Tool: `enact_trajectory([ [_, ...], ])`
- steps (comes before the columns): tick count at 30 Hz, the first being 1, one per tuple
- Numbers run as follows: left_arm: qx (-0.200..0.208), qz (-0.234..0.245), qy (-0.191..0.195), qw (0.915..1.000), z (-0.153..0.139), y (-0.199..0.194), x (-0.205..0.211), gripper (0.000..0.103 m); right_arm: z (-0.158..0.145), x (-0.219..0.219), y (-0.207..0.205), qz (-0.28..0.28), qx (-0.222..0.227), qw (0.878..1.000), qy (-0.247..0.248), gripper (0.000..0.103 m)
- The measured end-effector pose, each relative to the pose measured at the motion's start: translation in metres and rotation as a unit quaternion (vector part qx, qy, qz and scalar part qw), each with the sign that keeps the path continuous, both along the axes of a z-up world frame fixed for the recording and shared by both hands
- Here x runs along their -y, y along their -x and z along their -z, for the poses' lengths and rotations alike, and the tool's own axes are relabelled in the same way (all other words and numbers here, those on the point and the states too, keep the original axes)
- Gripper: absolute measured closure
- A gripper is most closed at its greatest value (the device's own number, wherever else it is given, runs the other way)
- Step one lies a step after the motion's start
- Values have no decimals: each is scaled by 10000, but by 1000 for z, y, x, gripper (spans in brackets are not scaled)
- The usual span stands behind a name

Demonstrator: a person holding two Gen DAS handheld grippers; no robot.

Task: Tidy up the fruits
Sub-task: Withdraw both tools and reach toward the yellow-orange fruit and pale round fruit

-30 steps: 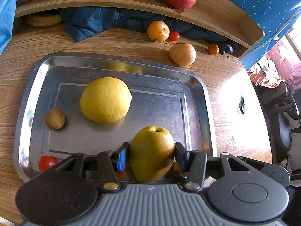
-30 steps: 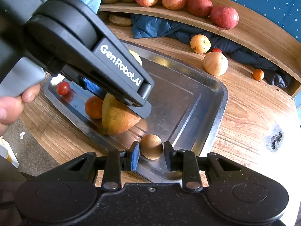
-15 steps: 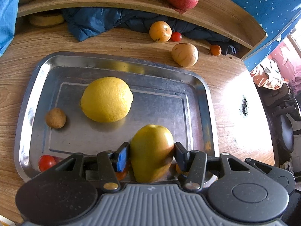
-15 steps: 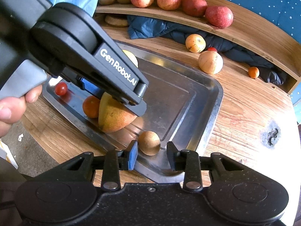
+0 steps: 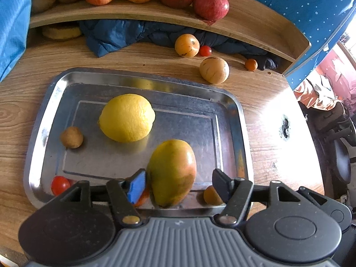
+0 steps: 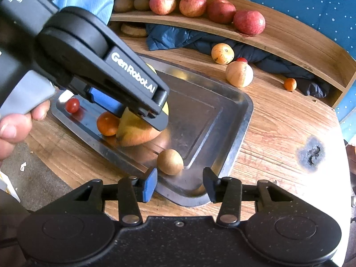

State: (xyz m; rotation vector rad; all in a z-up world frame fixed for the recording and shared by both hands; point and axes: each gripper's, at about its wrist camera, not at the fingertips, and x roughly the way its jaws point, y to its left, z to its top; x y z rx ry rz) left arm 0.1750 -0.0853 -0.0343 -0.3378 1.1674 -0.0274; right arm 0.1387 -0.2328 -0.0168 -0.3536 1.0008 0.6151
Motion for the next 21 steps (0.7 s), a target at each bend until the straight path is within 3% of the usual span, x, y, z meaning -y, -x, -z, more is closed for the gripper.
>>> enact_trajectory([
  [4, 87, -53, -57, 9999, -8, 11, 1, 20, -3, 5, 4, 17, 54, 10000, -50, 43],
  [13, 108, -183, -171, 9996, -19, 38, -2, 6, -11, 20, 12, 77, 164, 9996, -233, 25],
  [21, -386, -549, -445, 9968, -8, 67, -24, 2, -13, 28, 22, 38, 163, 9994, -319, 13],
])
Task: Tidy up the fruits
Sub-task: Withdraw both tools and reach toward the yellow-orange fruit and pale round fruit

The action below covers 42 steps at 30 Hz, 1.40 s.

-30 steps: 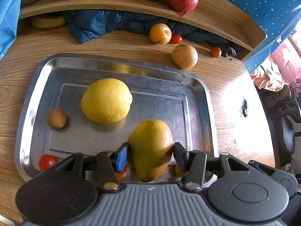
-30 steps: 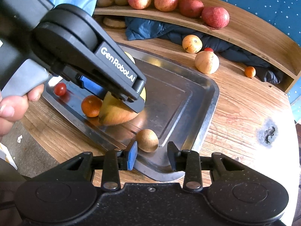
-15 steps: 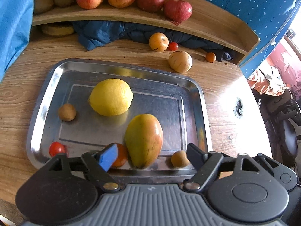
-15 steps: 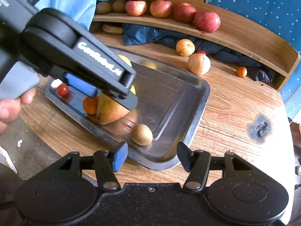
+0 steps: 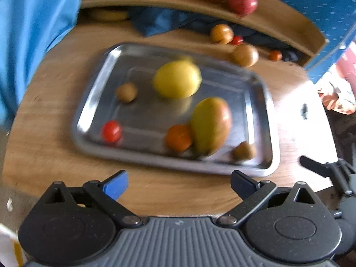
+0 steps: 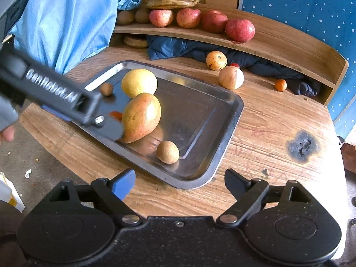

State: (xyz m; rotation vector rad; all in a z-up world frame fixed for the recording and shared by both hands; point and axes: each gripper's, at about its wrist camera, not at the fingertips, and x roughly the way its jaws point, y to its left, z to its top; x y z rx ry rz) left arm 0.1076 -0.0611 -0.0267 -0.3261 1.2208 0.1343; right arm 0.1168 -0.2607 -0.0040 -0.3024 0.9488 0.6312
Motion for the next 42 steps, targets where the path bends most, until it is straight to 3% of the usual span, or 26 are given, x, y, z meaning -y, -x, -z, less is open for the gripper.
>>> enact_trajectory([
  [7, -332, -336, -329, 9983, 6, 14, -14, 1, -1, 7, 2, 61, -24, 10000, -45, 7],
  [20, -313, -585, -669, 9955, -8, 10, -19, 1, -4, 13, -13, 463, 21, 9989, -36, 4],
  [42, 53, -284, -756, 9967, -20, -69, -14, 1, 0, 20, -65, 914, 90, 9958, -54, 3],
])
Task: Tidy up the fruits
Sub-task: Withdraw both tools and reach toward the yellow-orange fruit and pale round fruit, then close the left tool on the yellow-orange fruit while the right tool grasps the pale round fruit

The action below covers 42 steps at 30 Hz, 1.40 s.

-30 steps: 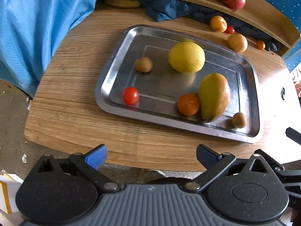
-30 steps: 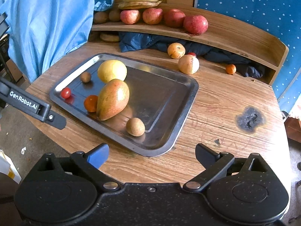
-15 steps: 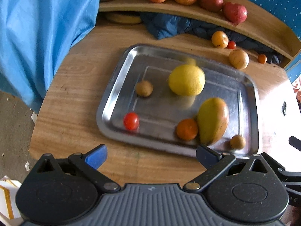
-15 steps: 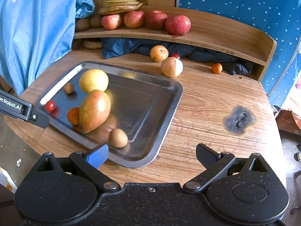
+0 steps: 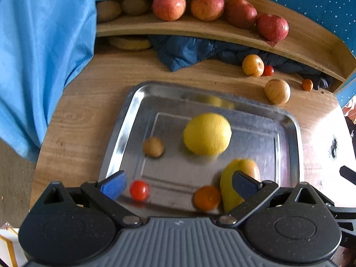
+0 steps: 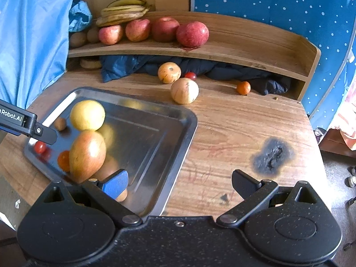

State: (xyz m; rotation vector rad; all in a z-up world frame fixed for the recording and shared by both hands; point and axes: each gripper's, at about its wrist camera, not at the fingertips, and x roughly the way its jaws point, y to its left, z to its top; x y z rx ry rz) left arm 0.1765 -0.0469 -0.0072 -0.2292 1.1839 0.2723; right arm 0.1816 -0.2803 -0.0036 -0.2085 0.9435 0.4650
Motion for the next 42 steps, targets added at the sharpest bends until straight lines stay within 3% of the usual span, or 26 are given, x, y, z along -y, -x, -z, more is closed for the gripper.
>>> enact_trajectory([
  [26, 96, 815, 277, 9962, 15, -111, 10, 1, 16, -15, -73, 438, -157, 9989, 96, 3],
  [42, 31, 1008, 592, 9931, 31, -159, 9, 1, 30, -42, -112, 479, -230, 9985, 165, 3],
])
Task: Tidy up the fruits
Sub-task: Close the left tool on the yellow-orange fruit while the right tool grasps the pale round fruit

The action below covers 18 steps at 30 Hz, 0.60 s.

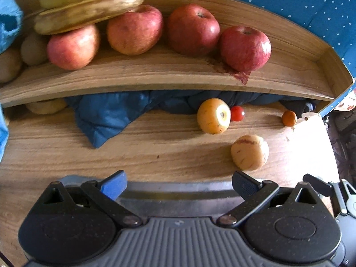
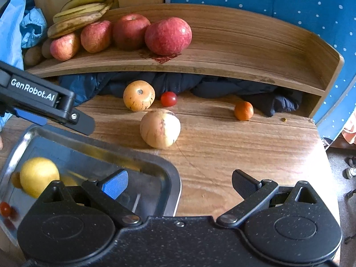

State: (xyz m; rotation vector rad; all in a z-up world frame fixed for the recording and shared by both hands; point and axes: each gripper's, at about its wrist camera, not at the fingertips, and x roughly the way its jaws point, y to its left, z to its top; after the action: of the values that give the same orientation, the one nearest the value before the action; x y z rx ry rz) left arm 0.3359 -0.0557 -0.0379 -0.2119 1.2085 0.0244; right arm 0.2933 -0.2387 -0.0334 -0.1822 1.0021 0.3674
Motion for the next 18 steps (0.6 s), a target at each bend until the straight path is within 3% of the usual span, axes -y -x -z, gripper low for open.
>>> enact_trajectory([
  [18, -1, 143, 232, 9996, 22, -56, 8, 1, 12, -21, -30, -23, -100, 9999, 73, 3],
])
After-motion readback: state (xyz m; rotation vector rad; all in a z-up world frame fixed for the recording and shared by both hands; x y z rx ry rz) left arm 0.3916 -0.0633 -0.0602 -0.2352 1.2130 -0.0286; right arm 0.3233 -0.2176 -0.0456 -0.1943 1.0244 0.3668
